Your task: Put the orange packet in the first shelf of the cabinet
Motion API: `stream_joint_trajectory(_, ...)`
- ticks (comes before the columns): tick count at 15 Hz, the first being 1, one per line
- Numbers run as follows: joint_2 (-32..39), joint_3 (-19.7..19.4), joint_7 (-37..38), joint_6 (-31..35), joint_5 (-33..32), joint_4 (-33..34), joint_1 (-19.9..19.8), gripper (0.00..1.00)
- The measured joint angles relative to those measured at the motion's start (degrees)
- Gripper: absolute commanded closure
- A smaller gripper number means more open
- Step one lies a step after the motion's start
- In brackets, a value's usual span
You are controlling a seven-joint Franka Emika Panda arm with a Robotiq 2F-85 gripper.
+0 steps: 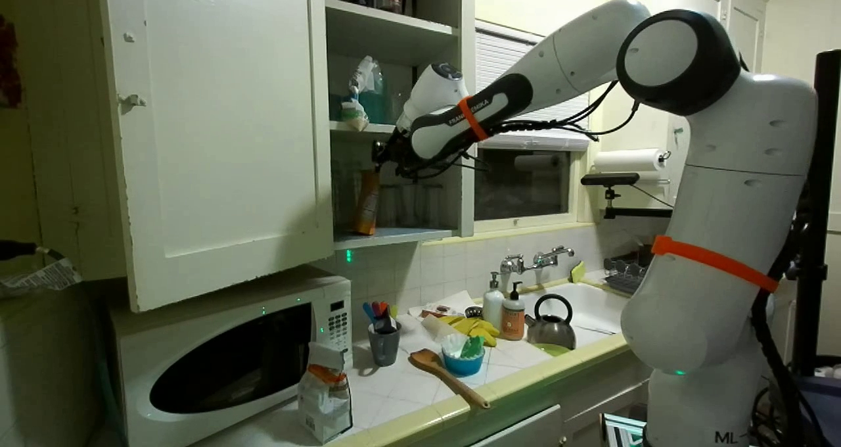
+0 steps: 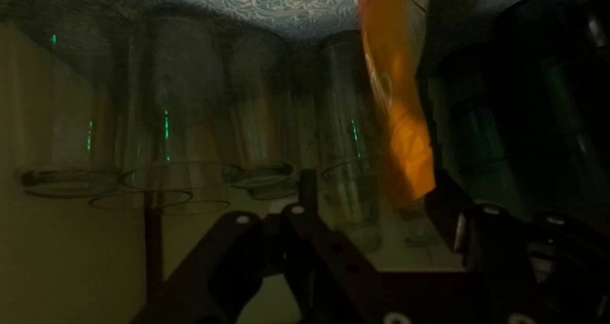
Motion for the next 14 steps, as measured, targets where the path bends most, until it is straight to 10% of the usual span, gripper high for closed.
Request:
stream_joint_trajectory(6, -12.12, -13.33, -21.37, -12.45, 13.40, -7.96, 14.98, 0.00)
stream_joint_trajectory(14, -34.62, -26.33, -49.40, -33.12, 16.02, -14.97, 25.47, 0.00)
